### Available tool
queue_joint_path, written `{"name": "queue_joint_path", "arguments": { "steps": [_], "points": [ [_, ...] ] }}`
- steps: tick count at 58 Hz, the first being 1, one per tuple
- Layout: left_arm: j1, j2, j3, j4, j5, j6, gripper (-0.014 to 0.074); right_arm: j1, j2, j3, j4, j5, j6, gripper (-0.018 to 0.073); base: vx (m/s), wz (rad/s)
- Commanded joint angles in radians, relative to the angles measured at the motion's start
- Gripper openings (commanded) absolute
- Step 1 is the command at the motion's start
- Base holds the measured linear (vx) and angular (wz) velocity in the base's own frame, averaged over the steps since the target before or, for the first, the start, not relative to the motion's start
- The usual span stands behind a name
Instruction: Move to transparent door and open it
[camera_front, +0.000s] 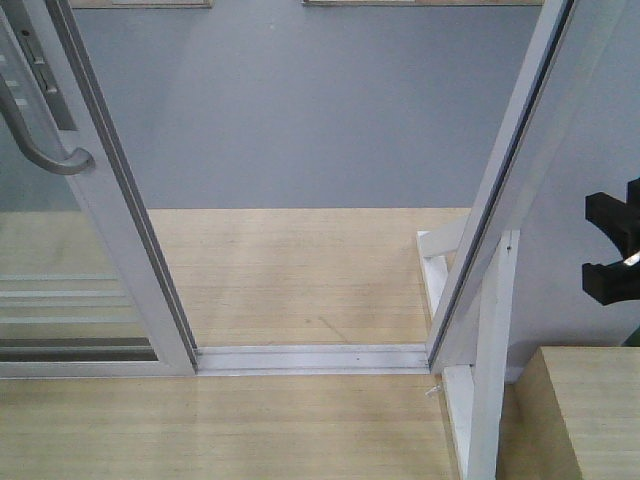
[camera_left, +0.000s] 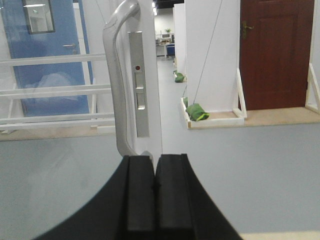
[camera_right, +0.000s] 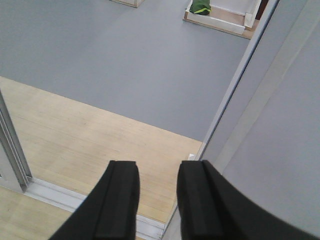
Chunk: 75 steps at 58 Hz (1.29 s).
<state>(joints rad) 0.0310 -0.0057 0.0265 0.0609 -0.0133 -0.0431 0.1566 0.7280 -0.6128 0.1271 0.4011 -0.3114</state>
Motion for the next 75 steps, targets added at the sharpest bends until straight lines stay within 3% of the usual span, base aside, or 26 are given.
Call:
{"name": "queue_joint_path", "arguments": {
  "steps": [1, 45, 53, 59, 64, 69, 75],
  "points": [
    [0.000, -0.011, 0.031, -0.002, -0.056, -0.029, -0.0006, -0.004, -0.004, -0.029, -0.001, -0.071, -0.006, 0.0286, 0.00, 0.00],
    [0.000, -0.008, 0.031, -0.001, -0.057, -0.032, -0.0006, -0.004, -0.013, -0.029, 0.001, -0.071, -0.006, 0.0286, 0.00, 0.00],
    [0.000, -0.008, 0.031, -0.001, -0.057, -0.032, -0.0006, -0.066, -0.091, 0.012, -0.004, -0.111, -0.025, 0.0238, 0.00, 0.00],
    [0.000, -0.008, 0.031, -0.001, -0.057, -0.032, -0.0006, -0.136, -0.199, 0.109, -0.023, -0.226, 0.072, 0.0110, 0.00, 0.00],
    [0.000, -0.008, 0.031, -0.001, -0.057, -0.032, -0.0006, -0.155, -0.297, 0.219, -0.097, -0.323, 0.198, -0.0015, 0.00, 0.00],
    [0.000, -0.008, 0.031, -0.001, -0.057, -0.032, -0.0006, -0.155, -0.393, 0.329, -0.190, -0.373, 0.269, -0.0012, 0.00, 0.00],
    [0.000, -0.008, 0.031, -0.001, -0.057, -0.032, -0.0006, -0.155, -0.479, 0.428, -0.198, -0.346, 0.286, -0.0008, 0.00, 0.00]
  ]
}}
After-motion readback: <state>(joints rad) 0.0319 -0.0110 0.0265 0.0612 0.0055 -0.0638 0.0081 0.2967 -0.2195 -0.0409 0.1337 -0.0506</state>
